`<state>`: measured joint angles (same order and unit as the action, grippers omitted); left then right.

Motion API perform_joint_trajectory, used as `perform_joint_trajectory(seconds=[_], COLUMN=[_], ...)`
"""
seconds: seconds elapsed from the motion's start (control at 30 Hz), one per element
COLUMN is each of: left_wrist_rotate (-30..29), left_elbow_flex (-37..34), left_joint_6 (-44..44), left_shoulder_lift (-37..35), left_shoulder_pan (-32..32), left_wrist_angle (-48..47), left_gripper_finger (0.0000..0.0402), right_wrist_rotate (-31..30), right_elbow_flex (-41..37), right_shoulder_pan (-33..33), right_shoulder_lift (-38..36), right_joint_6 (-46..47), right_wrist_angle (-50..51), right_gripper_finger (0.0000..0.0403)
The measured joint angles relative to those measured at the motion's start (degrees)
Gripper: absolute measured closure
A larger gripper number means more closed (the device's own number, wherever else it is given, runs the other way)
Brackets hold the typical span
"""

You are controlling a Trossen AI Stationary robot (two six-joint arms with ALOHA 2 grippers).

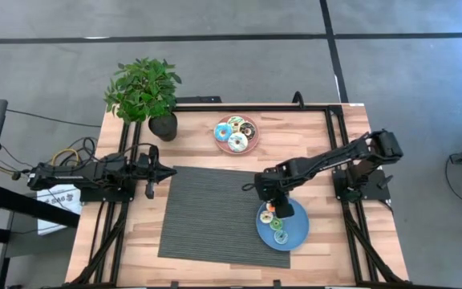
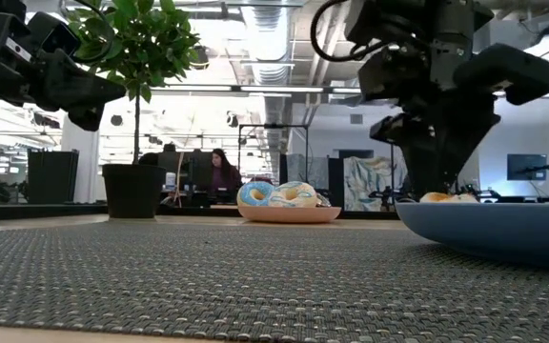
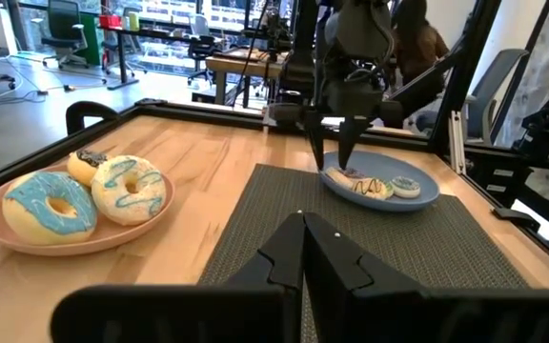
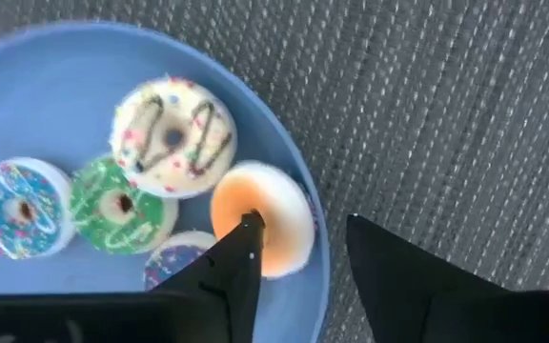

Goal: Pick & Place donuts
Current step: Return to Home Position

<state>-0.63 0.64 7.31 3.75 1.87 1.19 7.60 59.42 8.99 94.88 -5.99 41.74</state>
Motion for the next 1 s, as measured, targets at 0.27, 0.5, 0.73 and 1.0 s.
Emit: perform_joint_trajectory(seconds=[0.27,0.5,0.73,1.0], left_wrist_rotate=[0.0,0.0,0.0,0.0], left_elbow_flex=[0.0,0.0,0.0,0.0], left_joint_6=[0.0,0.0,0.0,0.0], left_shoulder_lift=[0.0,0.0,0.0,0.0], left_shoulder_pan=[0.0,0.0,0.0,0.0], left_wrist_angle=[0.0,0.0,-0.1,-0.1], left_gripper_finger=[0.0401,0.0401,0.0401,0.0401], right_wrist_rotate=[2.1,1.4,-0.1,-1.9], right_elbow_flex=[0.0,0.0,0.0,0.0], right_shoulder_pan=[0.0,0.8,2.2,3.4], right_shoulder_lift=[-0.3,0.2,0.2,0.2], right_joint_6=[3.1,3.0,3.0,6.7], right_wrist_angle=[1.1,1.4,1.3,0.8], right_gripper_finger=[0.0319,0.0333,0.0333,0.0370])
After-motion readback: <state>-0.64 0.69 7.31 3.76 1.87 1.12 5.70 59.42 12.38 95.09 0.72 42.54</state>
